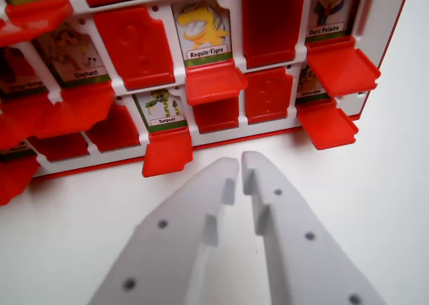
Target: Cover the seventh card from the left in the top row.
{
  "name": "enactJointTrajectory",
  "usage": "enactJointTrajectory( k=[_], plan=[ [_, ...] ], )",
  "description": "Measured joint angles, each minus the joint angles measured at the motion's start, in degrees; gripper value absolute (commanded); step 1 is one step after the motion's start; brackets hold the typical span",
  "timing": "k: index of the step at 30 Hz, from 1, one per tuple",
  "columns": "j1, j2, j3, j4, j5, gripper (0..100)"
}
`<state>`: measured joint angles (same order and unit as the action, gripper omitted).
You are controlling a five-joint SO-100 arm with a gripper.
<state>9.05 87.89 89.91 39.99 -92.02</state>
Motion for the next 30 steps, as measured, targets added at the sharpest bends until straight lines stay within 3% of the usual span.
enactJointTrajectory(
  k=[30],
  plan=[
    [3.69,-18.98,-19.69,0.70,0.09,0]
  ],
)
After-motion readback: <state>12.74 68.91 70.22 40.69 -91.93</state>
